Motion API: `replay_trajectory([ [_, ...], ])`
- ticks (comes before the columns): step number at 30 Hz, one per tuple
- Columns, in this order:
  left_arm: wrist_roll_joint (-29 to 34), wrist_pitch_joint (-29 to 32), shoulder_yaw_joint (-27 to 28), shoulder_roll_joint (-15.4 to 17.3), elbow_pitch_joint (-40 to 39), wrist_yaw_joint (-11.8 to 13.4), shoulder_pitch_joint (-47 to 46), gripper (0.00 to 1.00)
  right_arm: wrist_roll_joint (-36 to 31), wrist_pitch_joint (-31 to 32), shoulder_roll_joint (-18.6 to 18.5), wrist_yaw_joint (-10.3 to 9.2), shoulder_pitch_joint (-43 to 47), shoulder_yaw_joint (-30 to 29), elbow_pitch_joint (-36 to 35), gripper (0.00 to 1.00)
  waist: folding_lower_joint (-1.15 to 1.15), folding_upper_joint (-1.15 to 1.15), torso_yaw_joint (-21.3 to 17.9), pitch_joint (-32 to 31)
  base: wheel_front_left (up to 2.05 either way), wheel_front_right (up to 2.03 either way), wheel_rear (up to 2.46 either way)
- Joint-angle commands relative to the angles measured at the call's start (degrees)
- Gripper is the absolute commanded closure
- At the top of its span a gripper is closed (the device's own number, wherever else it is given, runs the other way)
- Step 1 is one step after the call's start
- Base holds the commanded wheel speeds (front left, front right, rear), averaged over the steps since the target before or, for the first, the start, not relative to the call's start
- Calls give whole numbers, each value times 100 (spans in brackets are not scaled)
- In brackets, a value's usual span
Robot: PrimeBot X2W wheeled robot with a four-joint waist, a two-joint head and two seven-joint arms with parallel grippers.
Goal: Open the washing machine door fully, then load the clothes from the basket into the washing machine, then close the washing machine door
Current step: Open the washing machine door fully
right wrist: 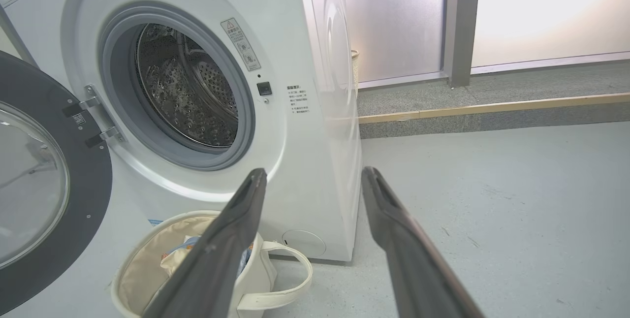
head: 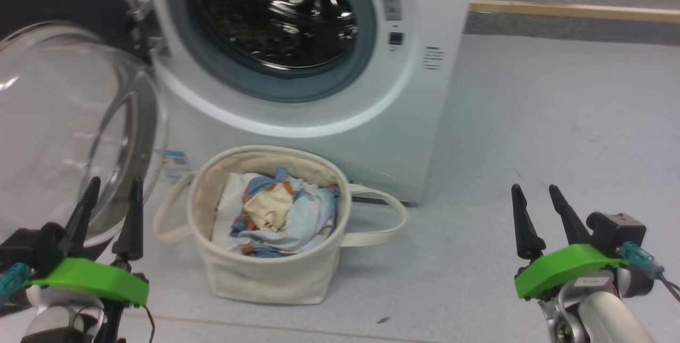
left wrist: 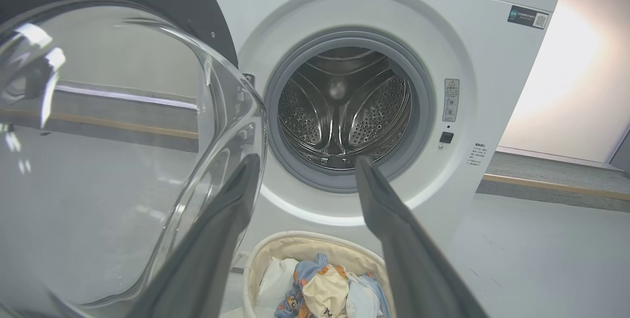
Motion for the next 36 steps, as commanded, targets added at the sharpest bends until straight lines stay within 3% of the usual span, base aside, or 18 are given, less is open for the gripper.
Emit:
replay_trajectory([
  [1, 16, -61, 191, 154, -221, -30, -173, 0, -46, -18, -131, 3, -259, 119, -222, 0, 0, 0, -272, 21, 0, 0, 0],
  [7, 57, -124, 205, 219, -289, 5, 76, 0, -31, 6, -182, 3, -309, 198, -285, 0, 0, 0, -676, 77, 0, 0, 0],
  [12, 56, -154, 244, 248, -333, 64, 170, 0, 39, -27, -220, 3, -296, 274, -283, 0, 0, 0, -787, 131, 0, 0, 0],
  [36, 6, -185, 234, 289, -264, 200, 289, 0, 115, -45, -382, 3, -310, 315, -274, 0, 0, 0, -504, 63, 0, 0, 0],
])
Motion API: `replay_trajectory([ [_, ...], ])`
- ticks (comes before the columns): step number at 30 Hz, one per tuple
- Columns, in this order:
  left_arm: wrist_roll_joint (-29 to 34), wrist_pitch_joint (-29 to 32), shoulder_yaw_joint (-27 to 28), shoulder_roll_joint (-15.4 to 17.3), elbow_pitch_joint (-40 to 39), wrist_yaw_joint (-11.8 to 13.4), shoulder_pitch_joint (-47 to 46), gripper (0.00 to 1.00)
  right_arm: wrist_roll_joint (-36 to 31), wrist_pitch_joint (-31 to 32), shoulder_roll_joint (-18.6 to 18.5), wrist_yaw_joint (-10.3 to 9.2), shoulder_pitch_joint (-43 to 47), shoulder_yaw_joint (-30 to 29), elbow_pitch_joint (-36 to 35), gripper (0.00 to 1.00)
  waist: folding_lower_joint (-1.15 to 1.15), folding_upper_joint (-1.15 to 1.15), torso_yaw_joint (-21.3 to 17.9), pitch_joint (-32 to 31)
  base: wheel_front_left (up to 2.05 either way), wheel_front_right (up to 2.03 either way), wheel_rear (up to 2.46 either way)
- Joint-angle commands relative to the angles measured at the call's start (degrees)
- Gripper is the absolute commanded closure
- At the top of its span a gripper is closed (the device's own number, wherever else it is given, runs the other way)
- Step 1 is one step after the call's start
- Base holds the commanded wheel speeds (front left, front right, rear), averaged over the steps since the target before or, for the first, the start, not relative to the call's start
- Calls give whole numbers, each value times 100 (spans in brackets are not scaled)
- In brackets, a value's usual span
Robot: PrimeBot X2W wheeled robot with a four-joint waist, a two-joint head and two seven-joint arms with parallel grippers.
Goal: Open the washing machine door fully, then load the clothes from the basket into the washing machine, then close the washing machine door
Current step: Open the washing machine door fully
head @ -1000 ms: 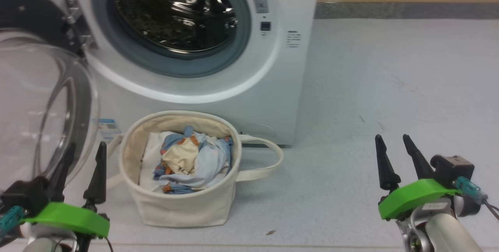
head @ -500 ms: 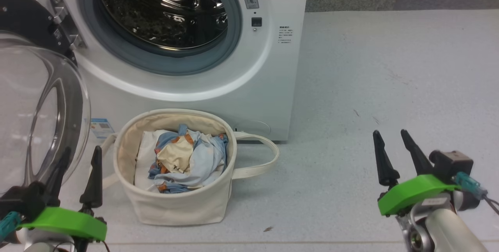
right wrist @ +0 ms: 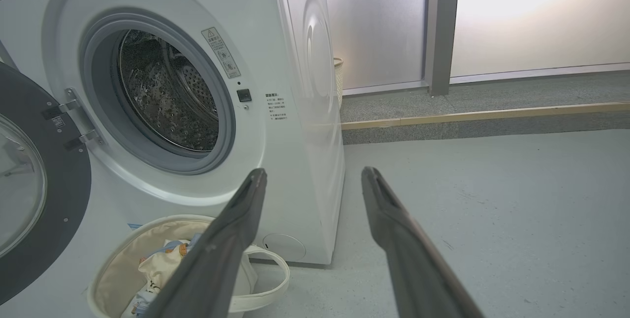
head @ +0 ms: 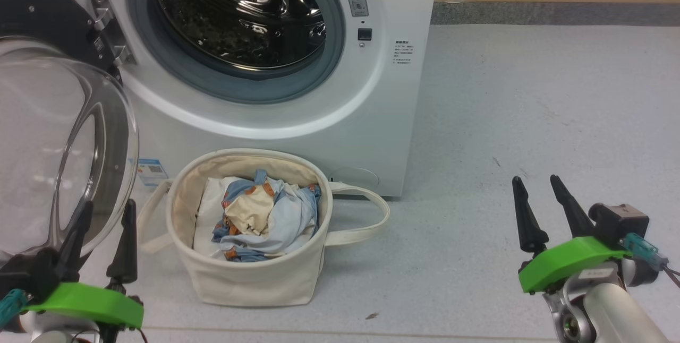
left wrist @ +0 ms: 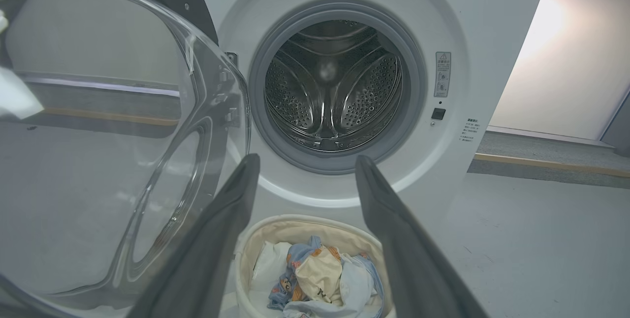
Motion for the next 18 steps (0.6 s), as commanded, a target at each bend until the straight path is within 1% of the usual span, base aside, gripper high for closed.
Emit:
replay_trajectory([
  [1, -29, -23, 217, 222, -141, 39, -167, 0, 34, -44, -85, 3, -172, 67, -170, 0, 0, 0, 27, 9, 0, 0, 0],
  [13, -80, -10, 225, 302, -143, 61, -183, 0, 23, -51, -41, 3, -182, 45, -159, 0, 0, 0, 137, 54, 1, 0, 0],
  [18, -87, -15, 209, 333, -142, 59, -192, 0, 19, -56, -29, 3, -180, 39, -163, 0, 0, 0, 160, 69, 25, -18, -6],
])
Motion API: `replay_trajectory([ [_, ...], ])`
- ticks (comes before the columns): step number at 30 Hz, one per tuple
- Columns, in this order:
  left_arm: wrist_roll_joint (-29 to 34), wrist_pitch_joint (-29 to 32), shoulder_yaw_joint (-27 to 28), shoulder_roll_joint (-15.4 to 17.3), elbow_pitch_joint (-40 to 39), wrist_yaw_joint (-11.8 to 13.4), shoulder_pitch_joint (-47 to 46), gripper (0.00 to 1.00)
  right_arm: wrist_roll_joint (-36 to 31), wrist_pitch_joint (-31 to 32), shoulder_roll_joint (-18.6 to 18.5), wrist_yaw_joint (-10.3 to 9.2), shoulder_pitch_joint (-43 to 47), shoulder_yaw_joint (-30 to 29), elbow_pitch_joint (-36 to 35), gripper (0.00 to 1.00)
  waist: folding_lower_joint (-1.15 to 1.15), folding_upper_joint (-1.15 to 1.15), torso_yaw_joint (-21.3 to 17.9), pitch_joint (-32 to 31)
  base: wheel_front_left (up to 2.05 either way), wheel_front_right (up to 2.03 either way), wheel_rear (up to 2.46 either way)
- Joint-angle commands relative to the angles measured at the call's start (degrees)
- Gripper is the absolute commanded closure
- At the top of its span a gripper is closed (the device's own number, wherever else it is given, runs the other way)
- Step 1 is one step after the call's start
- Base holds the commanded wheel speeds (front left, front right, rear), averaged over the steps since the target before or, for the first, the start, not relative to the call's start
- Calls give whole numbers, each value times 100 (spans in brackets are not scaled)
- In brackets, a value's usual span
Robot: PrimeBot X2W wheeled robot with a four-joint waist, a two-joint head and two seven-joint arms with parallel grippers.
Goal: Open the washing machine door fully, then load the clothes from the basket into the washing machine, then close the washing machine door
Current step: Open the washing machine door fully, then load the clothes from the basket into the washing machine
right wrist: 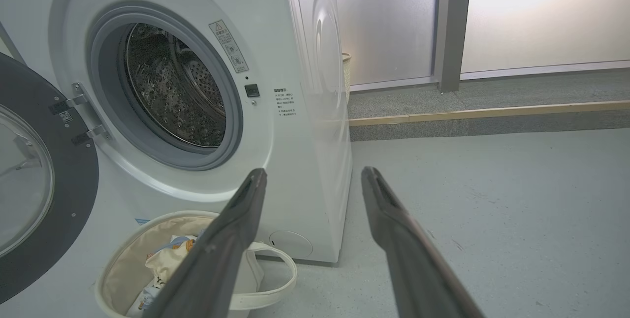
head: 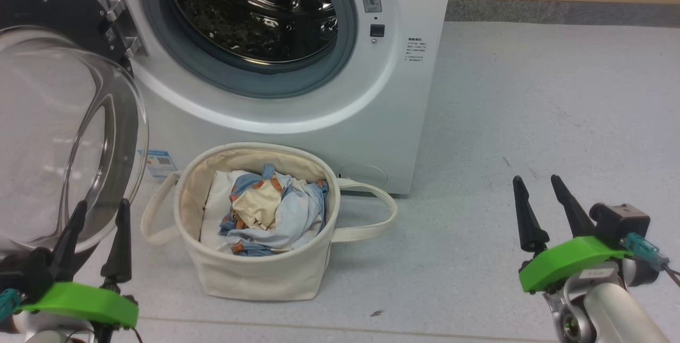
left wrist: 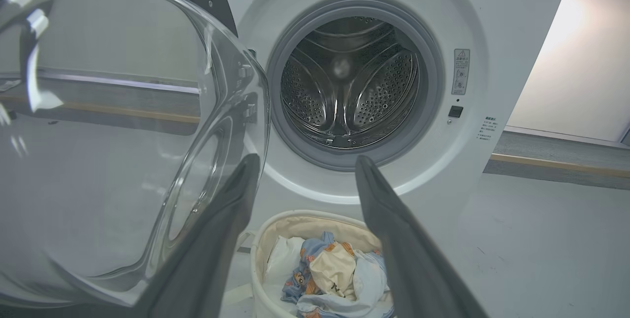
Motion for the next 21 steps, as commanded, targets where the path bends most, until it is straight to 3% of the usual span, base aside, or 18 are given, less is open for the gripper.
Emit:
replay_trajectory([
  [1, -29, -18, 213, 244, -139, 13, -195, 0, -12, -57, -30, 3, -180, 55, -164, 0, 0, 0, 3, 3, 56, -41, -15],
  [21, -102, -68, 232, 316, 8, 47, -239, 0, 3, -71, -20, 3, -205, 68, -120, 0, 0, 0, 50, 7, 88, -66, -22],
])
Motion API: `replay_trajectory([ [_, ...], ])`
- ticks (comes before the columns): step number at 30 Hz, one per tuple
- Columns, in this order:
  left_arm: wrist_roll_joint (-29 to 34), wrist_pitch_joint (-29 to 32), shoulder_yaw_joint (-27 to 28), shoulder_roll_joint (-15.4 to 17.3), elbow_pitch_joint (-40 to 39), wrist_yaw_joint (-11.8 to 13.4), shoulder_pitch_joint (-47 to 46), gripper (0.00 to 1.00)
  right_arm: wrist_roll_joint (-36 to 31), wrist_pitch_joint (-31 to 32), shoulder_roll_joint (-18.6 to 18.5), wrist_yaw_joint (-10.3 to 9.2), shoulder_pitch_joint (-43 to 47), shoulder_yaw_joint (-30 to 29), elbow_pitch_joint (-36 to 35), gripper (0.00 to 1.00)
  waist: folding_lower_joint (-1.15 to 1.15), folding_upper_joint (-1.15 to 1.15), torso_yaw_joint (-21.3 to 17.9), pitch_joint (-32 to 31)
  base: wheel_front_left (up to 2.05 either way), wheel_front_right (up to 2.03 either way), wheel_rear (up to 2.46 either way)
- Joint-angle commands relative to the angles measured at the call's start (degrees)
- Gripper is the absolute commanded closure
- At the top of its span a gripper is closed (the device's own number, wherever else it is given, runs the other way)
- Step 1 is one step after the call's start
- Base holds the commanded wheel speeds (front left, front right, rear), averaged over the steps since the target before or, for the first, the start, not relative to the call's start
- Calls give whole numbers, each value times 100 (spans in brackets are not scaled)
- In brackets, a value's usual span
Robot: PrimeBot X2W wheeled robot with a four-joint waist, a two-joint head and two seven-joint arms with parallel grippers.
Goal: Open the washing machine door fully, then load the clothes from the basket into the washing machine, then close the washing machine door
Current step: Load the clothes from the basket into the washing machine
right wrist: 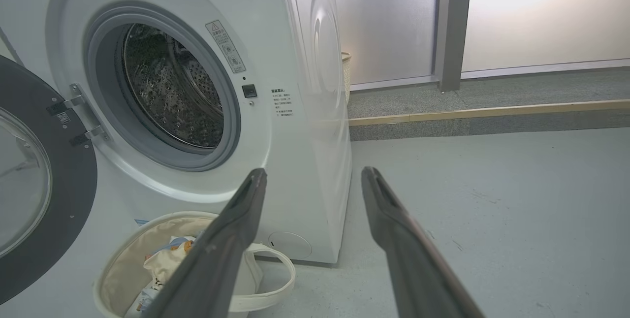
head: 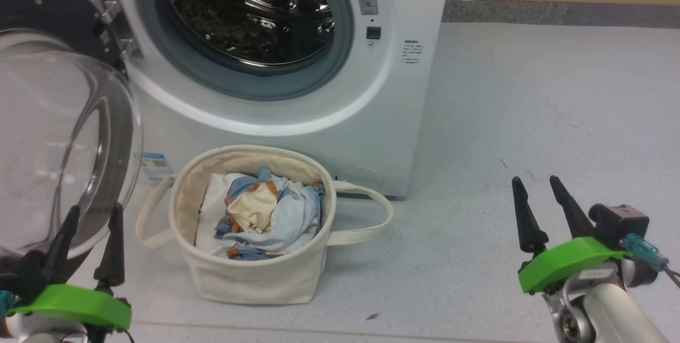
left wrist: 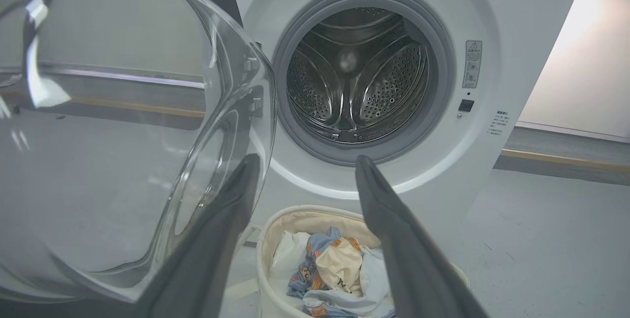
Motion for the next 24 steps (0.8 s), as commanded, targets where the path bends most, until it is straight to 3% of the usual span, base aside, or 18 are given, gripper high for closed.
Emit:
replay_trajectory([
  [1, -47, -66, 225, 210, -132, 37, -242, 0, 9, -69, -42, 3, -206, 78, -132, 0, 0, 0, 8, -5, 112, -87, -24],
  [11, -63, -86, 237, 251, -49, 64, -271, 0, 39, -85, -48, 3, -223, 103, -89, 0, 0, 0, 42, -22, 115, -98, -18],
  [24, -93, -103, 251, 276, -5, 145, -303, 0, 55, -105, -59, 3, -231, 125, -68, 0, 0, 0, 88, -18, 141, -168, 26],
])
